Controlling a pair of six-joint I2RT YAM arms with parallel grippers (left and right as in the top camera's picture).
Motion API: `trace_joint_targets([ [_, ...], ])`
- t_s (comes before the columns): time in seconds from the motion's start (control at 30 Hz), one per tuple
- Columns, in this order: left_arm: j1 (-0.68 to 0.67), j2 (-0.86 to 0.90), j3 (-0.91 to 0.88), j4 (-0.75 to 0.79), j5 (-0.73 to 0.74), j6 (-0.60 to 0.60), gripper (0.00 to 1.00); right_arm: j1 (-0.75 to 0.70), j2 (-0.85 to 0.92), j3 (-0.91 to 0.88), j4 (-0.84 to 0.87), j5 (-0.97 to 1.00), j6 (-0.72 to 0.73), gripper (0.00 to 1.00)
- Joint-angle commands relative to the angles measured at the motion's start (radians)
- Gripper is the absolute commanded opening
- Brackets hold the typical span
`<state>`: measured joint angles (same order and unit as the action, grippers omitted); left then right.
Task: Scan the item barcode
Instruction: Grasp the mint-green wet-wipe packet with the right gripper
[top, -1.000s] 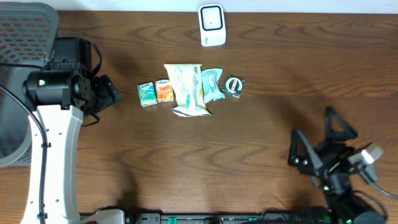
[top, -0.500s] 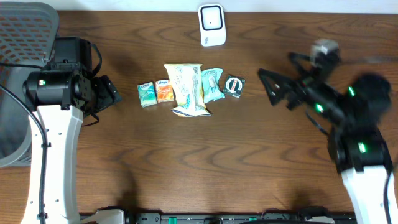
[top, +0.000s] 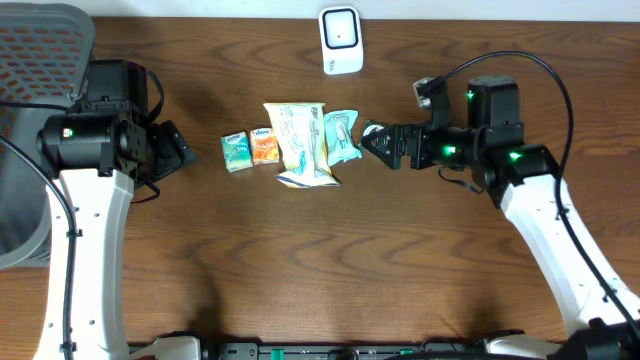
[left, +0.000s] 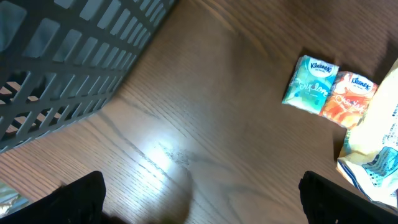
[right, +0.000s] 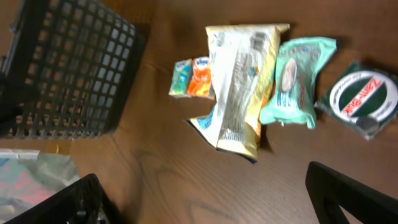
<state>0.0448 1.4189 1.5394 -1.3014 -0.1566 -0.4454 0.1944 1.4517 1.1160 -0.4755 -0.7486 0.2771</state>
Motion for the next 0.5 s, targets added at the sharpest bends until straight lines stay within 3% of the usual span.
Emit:
trace_joint_targets([
  [0.0,0.005,0.005,-0.004,-0.003,-0.01,-0.009,0.98,0.011,0.021,0.019,-0.016,-0.022,0.055,0.99],
  [0.3,0.005,0.005,-0.004,-0.003,-0.01,-0.009,0.98,0.098,0.025,0.013,-0.038,0.011,0.055,0.99],
  [0.47,0.005,0.005,-0.004,-0.003,-0.01,-0.009,0.97,0.174,0.026,0.013,-0.051,0.145,0.057,0.99],
])
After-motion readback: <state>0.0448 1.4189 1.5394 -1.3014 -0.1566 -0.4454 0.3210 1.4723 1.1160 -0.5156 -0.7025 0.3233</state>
